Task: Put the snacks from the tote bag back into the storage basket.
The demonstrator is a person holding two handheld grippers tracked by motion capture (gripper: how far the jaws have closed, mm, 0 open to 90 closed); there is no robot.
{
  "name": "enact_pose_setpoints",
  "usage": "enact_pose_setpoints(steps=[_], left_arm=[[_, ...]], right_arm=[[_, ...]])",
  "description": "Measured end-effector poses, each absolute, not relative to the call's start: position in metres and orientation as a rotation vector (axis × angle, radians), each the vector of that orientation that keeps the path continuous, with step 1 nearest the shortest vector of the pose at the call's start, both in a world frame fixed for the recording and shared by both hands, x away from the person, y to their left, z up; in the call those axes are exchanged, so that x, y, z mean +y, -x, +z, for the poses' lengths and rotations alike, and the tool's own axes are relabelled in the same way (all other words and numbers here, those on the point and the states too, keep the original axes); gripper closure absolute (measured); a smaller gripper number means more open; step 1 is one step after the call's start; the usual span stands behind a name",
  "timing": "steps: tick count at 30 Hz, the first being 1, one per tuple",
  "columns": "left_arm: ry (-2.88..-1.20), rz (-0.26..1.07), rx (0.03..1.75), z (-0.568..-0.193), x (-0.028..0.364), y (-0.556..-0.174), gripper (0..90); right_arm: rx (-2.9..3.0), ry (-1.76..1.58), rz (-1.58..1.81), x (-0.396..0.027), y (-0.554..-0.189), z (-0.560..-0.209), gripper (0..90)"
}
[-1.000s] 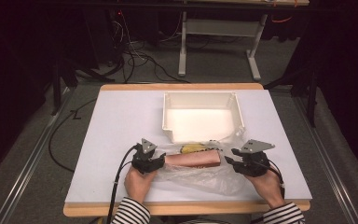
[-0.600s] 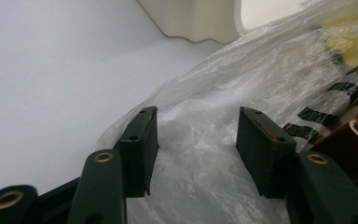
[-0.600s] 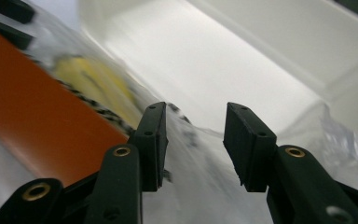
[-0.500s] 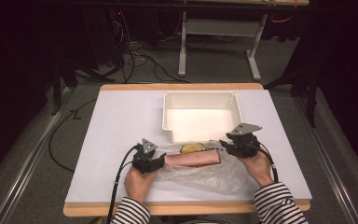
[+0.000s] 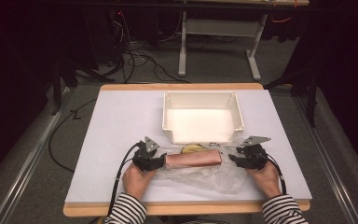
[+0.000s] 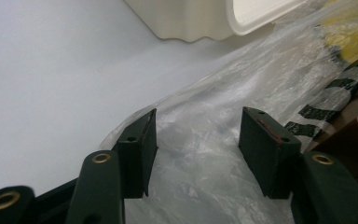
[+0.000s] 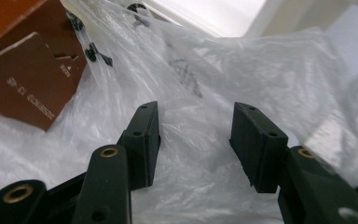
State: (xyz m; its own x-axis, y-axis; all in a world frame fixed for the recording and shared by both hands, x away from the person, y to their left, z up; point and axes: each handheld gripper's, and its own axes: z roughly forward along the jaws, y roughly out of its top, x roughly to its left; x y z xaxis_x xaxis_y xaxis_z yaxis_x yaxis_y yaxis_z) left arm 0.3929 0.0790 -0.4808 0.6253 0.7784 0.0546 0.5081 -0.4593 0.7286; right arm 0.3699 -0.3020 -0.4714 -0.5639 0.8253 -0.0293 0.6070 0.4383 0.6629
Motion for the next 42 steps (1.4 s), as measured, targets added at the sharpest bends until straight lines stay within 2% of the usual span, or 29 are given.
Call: enact_pose_setpoints(steps=[3, 10, 15, 22, 26, 30, 32, 34, 38, 39, 40, 41, 42], left_arm=[[-2.195, 0.521, 0.987, -0.478, 0.077, -0.401, 46.7], [-2.144, 0.421, 1.074, -0.477, 0.085, -0.407, 45.6], [-2.028, 0.376, 1.052, -0.454, 0.09, -0.385, 42.2], [-2.034, 0.399, 1.059, -0.441, 0.098, -0.369, 38.2], [-2.005, 0.342, 1.037, -0.433, 0.103, -0.35, 37.3], [-2.025, 0.315, 1.024, -0.433, 0.097, -0.343, 36.7], [-2.026, 0.35, 1.008, -0.434, 0.091, -0.334, 36.1], [-2.025, 0.391, 0.965, -0.434, 0.084, -0.323, 36.6], [-2.044, 0.378, 0.944, -0.44, 0.075, -0.317, 37.9], [-2.052, 0.377, 0.945, -0.442, 0.074, -0.32, 42.3], [-2.057, 0.365, 0.938, -0.444, 0.073, -0.322, 42.3], [-2.056, 0.361, 0.925, -0.445, 0.072, -0.324, 51.0], [-2.059, 0.363, 0.913, -0.446, 0.072, -0.325, 53.6]], right_arm=[[2.301, -1.237, 0.915, -0.307, -0.363, -0.476, 52.8], [2.236, -1.231, 0.941, -0.307, -0.356, -0.481, 52.3], [2.226, -1.225, 0.942, -0.307, -0.356, -0.481, 51.6], [2.226, -1.233, 0.948, -0.308, -0.356, -0.481, 51.5], [2.225, -1.234, 0.949, -0.307, -0.356, -0.481, 51.5], [2.224, -1.235, 0.948, -0.307, -0.356, -0.481, 51.4], [2.221, -1.23, 0.944, -0.307, -0.355, -0.481, 51.0], [2.209, -1.225, 0.932, -0.306, -0.354, -0.481, 49.9], [2.194, -1.212, 0.907, -0.303, -0.352, -0.481, 49.4], [2.197, -1.221, 0.917, -0.304, -0.353, -0.481, 49.3], [2.197, -1.221, 0.917, -0.304, -0.353, -0.481, 49.3], [2.194, -1.216, 0.914, -0.304, -0.352, -0.482, 49.3], [2.193, -1.22, 0.913, -0.304, -0.352, -0.481, 49.3]])
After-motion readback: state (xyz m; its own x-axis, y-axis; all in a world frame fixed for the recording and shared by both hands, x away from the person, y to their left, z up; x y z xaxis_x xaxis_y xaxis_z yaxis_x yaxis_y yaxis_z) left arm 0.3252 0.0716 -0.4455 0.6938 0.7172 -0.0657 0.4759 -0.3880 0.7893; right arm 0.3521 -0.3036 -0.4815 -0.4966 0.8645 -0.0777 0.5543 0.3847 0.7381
